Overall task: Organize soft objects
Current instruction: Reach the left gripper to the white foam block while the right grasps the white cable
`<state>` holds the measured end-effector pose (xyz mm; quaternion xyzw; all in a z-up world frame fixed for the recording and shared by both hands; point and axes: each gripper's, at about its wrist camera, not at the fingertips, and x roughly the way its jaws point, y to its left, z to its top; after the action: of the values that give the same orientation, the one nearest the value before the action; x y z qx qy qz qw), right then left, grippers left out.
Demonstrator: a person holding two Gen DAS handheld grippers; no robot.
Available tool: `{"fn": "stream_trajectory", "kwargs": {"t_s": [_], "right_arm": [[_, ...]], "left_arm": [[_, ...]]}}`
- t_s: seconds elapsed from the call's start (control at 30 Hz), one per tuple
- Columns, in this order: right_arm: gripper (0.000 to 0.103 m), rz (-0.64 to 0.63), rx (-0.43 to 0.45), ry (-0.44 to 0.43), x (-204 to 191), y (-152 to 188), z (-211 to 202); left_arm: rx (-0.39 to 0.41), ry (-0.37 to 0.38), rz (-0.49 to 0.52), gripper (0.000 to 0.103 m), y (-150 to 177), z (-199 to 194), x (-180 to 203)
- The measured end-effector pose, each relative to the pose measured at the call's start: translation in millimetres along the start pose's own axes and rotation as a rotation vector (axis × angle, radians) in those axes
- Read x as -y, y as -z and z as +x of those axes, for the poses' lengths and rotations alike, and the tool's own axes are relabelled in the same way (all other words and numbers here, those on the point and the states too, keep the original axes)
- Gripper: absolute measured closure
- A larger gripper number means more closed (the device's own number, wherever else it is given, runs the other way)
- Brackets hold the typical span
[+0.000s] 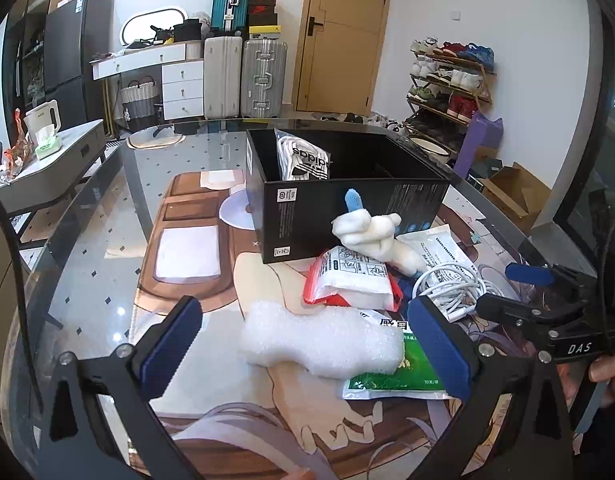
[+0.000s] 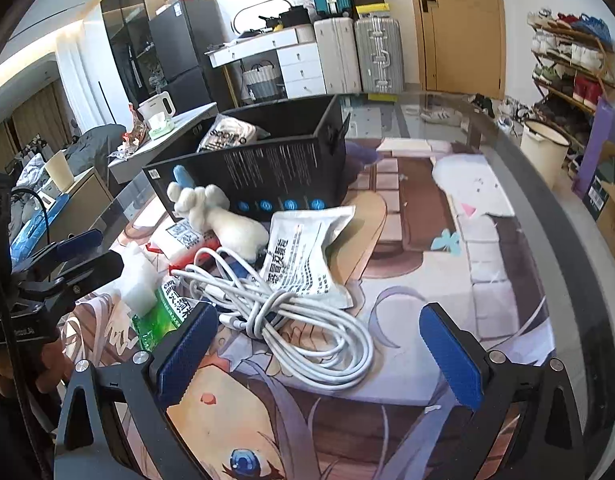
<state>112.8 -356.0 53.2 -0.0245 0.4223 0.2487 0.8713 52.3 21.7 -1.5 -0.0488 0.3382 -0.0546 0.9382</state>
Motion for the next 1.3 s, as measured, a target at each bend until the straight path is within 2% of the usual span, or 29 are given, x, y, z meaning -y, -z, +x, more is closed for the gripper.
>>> {"fn": "stream_trajectory", "kwargs": {"t_s": [0.2,0.5,0.8,1.07,1.13,1.2,1.3], "right_arm": [[0.001,0.015,-0.029,0.006,-6.7,-4.4,11.1],[0.001,0.031,-0.064,0.072,-10.1,-11.2,22.4],[0.001,0.055,-0.059,0.068,6.4,-5.8,14.4],[0.001,0.050,-0.068,0.074,3.2,-5.4,14.6],[0.008,0.048,-0.056,0.057,1.6,-4.3,11.8],[0.022,0.045,-0.051,0.046,0.5,-4.0,10.1],[0.024,0.051,-0.040,0.041,1.1,-2.5,8.3]], "left_arm": [[-0.003,0.006,0.005,0.000,3.2,0.8,0.8],[-0.008,0.008,0.005,0.000,3.2,1.9,1.1],[-0.010,0.008,0.005,0.000,3.4,2.4,1.4],[-0.010,0.007,0.006,0.000,4.3,2.7,1.2],[-0.010,0.008,0.006,0.000,4.1,2.6,1.1],[-0.011,0.007,0.005,0.000,4.3,2.8,1.3],[-0.010,0.007,0.005,0.000,3.9,2.6,1.3]]}}
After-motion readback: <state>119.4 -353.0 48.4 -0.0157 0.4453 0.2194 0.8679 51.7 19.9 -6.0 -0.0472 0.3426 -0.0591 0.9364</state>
